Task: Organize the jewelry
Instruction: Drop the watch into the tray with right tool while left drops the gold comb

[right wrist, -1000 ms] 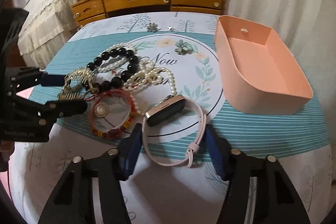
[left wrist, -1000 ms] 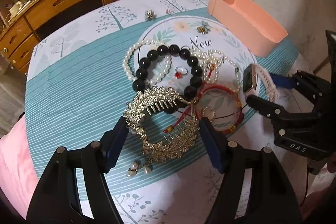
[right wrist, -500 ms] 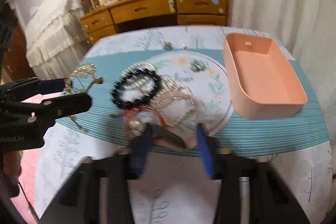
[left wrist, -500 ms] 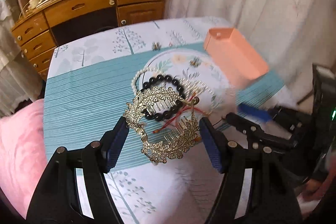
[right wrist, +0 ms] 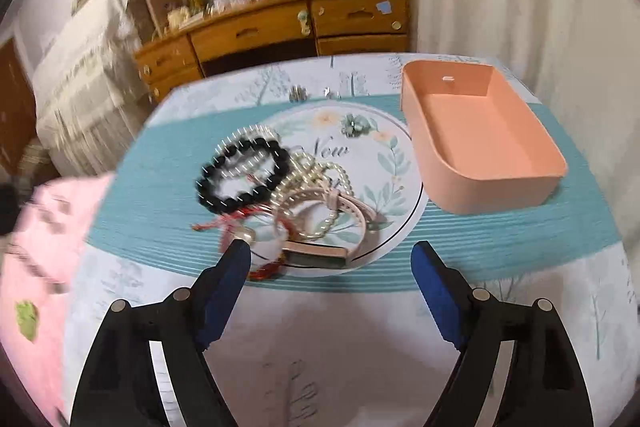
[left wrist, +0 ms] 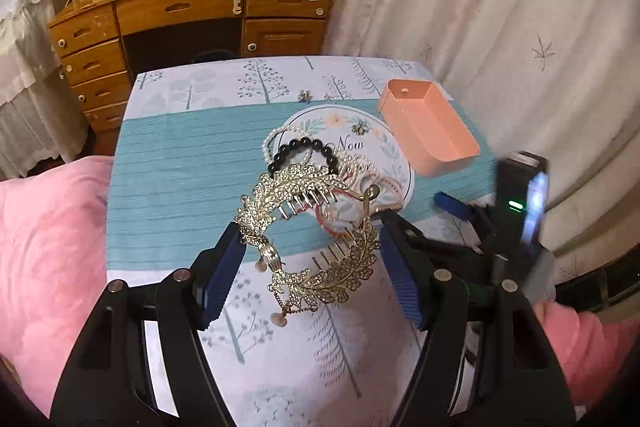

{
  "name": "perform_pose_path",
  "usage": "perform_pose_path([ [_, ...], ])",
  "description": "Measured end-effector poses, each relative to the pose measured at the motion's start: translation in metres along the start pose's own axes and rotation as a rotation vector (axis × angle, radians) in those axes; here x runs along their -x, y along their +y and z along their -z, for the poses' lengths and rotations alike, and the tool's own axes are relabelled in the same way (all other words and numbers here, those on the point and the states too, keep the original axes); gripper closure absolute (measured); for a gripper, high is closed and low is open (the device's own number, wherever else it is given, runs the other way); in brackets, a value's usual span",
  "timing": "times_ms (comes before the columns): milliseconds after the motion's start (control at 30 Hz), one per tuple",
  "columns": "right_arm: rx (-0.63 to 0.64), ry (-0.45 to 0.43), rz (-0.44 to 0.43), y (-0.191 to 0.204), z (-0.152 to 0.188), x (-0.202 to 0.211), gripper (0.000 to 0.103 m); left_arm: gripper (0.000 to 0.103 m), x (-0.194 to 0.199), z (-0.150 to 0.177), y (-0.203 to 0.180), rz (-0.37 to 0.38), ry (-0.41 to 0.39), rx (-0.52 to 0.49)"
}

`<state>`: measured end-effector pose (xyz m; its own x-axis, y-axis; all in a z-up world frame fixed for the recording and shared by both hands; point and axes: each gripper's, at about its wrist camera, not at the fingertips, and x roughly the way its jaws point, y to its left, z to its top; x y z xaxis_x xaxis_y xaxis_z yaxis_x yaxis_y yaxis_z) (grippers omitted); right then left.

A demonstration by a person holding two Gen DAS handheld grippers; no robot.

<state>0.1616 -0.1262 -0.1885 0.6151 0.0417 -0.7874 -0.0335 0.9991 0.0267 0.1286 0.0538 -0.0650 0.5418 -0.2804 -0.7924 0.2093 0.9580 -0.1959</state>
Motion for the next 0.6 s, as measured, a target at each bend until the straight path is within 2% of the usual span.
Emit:
perform_pose_path([
  [133,0.024,0.073,-0.039,-0.002,0.000,-0.036,0.019,0.036,0.004,0.008,-0.001,-0.015,0.014,0.039],
  [233,0.038,0.070,-0.092,0.001,0.001,-0.045,0.023,0.036,0.005,0.010,-0.009,-0.057,0.013,0.066],
  [300,0.068,0.063,-0.096,0.004,0.001,-0.049,0.044,0.036,0.003,0.009,-0.012,-0.064,0.019,0.113],
  [433,0.079,0.084,-0.147,0.001,-0.006,-0.053,0.046,0.036,-0.002,0.005,-0.023,-0.087,0.014,0.169],
  [600,0.088,0.090,-0.223,-0.007,-0.017,-0.042,0.047,0.036,-0.006,-0.005,-0.044,-0.136,-0.009,0.171],
])
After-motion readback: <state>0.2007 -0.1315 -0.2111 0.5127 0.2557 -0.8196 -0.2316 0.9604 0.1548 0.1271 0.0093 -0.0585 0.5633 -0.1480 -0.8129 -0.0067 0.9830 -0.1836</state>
